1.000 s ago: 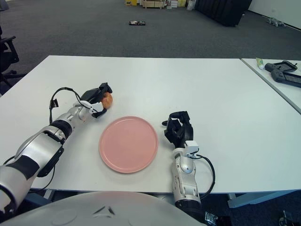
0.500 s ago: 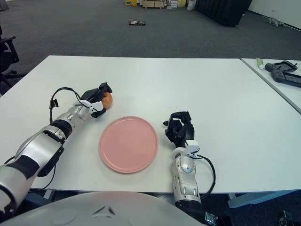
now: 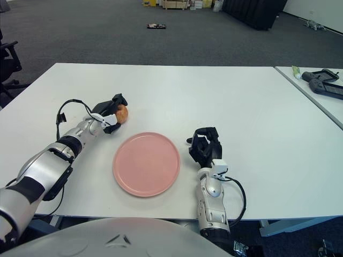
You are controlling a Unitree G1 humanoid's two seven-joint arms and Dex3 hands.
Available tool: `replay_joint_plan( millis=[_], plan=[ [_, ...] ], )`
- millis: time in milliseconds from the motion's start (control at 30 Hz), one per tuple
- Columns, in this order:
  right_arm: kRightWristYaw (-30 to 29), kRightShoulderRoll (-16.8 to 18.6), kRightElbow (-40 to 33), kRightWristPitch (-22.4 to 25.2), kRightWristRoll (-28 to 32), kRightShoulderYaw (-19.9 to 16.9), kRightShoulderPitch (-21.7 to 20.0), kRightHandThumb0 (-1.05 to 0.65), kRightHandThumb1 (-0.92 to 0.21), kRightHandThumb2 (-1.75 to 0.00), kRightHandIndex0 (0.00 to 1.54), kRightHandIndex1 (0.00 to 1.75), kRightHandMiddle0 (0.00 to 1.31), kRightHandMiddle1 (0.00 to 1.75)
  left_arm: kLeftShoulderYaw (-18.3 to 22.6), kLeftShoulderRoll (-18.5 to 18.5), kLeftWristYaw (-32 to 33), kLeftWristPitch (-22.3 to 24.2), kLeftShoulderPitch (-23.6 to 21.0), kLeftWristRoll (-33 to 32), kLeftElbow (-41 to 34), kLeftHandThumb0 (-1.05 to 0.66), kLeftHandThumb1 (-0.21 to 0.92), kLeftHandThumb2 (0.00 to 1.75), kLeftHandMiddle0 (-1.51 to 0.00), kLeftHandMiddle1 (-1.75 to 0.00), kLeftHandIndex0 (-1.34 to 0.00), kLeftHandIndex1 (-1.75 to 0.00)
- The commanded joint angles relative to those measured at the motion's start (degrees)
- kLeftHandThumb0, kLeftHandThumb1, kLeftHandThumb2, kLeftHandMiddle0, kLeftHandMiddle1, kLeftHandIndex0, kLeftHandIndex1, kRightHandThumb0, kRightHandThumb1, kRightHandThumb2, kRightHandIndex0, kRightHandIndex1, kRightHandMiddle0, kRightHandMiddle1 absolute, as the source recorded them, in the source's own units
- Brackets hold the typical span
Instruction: Put the apple into the plate.
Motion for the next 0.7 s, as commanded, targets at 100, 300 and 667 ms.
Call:
replay_joint_plan(
  millis=[100,300,667],
  plan=[
    [-0.5,1.7,-0.1,1.1,0.0,-0.1,0.5,-0.37,-0.73,-0.8,0.51,1.39,0.31,1.75,2.0,2.2,-2.4,-2.7,3.8,-2.3,-1.4,0.0,0.08,1.55,-0.84,-1.62,-0.56,-1.75],
    [-0.4,1.7,0.0,1.3,0.3,-0.1,0.5,-0.37,-0.73,-0.8,0.52,1.4,0.31,1.75,4.8,3.3,-3.0,-6.9,5.4,-5.3,-4.2,0.0,0.1,1.54,-0.81,-1.66,-0.54,-1.75],
    [-0.1,1.8,0.0,0.8,0.9,-0.3,0.4,-0.37,-0.73,-0.8,0.53,1.41,0.31,1.75,8.0,6.5,-1.4,-12.1,9.1,-7.1,-14.2,0.0,0.1,1.58,-0.76,-1.74,-0.55,-1.75]
  ],
)
